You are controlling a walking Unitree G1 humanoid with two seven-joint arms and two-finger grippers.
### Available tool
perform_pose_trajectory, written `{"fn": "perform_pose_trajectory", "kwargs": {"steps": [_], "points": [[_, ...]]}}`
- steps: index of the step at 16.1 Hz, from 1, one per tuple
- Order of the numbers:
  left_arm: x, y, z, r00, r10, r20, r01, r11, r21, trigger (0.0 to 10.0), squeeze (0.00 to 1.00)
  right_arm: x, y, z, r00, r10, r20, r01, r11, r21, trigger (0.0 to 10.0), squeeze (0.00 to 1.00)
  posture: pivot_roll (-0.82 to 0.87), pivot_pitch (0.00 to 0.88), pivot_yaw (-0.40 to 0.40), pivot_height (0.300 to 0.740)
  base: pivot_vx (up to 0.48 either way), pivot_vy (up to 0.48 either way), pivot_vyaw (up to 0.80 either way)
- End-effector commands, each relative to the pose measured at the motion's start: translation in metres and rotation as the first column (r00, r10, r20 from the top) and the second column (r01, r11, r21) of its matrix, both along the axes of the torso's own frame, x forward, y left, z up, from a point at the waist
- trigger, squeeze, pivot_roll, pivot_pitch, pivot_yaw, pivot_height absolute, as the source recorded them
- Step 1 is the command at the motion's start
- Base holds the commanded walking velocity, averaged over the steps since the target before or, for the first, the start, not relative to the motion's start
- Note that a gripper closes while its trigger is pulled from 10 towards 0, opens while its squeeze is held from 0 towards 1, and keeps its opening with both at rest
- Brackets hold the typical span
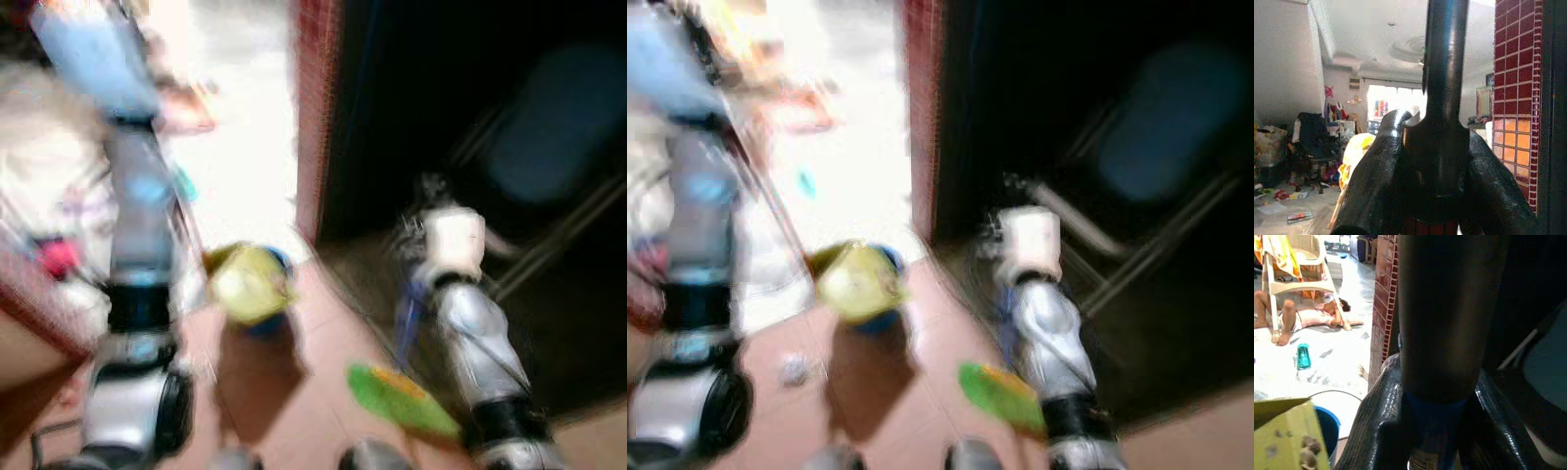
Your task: Sweep floor
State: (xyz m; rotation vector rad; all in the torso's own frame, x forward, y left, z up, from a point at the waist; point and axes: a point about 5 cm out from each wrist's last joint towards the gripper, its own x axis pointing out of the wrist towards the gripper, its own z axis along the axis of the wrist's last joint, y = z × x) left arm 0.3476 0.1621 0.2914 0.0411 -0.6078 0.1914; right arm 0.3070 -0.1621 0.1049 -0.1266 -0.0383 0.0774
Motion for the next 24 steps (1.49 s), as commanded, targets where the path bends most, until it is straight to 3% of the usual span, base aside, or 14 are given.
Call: {"fn": "perform_pose_trajectory", "kwargs": {"steps": [1,5,10,18,21,22,23,24], "points": [[-0.006,0.003,0.024,0.994,0.013,0.111,-0.011,1.0,-0.019,10.0,0.0,0.002,0.01,0.008,0.999,0.028,0.035,-0.029,0.999,0.024,10.0,0.0,-0.04,0.042,-0.039,0.74,0.262,0.401,0.0],[-0.006,-0.003,0.024,0.993,0.006,0.12,-0.008,1.0,0.01,10.0,0.0,0.001,0.012,0.008,0.999,0.033,0.036,-0.034,0.999,0.024,10.0,0.0,-0.04,0.04,-0.035,0.74,0.324,0.349,0.0],[-0.006,-0.02,0.016,0.993,-0.044,0.106,0.034,0.995,0.089,10.0,0.0,0.0,0.013,0.007,0.999,0.036,0.034,-0.037,0.999,0.023,10.0,0.0,-0.04,0.038,-0.037,0.74,0.0,0.0,0.0],[-0.016,-0.064,-0.015,0.982,-0.167,0.084,0.146,0.966,0.213,10.0,0.0,0.003,0.014,0.009,0.999,0.039,0.038,-0.04,0.999,0.018,10.0,0.0,-0.03,0.03,-0.042,0.74,0.0,0.0,0.0],[-0.023,-0.09,-0.026,0.955,-0.285,0.086,0.24,0.906,0.348,10.0,0.0,0.003,0.016,0.009,0.999,0.038,0.039,-0.039,0.999,0.02,10.0,0.0,-0.04,0.03,-0.039,0.74,0.0,0.0,0.0],[-0.03,-0.106,-0.031,0.925,-0.37,0.081,0.305,0.855,0.42,10.0,0.0,0.003,0.016,0.008,0.999,0.037,0.039,-0.038,0.999,0.02,10.0,0.0,-0.04,0.03,-0.039,0.74,0.0,0.0,0.0],[-0.032,-0.111,-0.033,0.912,-0.403,0.073,0.332,0.833,0.443,10.0,0.0,0.003,0.016,0.008,0.999,0.037,0.039,-0.038,0.999,0.02,10.0,0.0,-0.04,0.038,-0.039,0.74,0.0,0.0,0.0],[-0.038,-0.126,-0.042,0.871,-0.49,0.035,0.404,0.755,0.516,10.0,0.0,0.004,0.016,0.009,0.999,0.035,0.04,-0.035,0.999,0.02,10.0,0.0,-0.04,0.038,-0.039,0.74,0.0,0.0,0.0]]}}
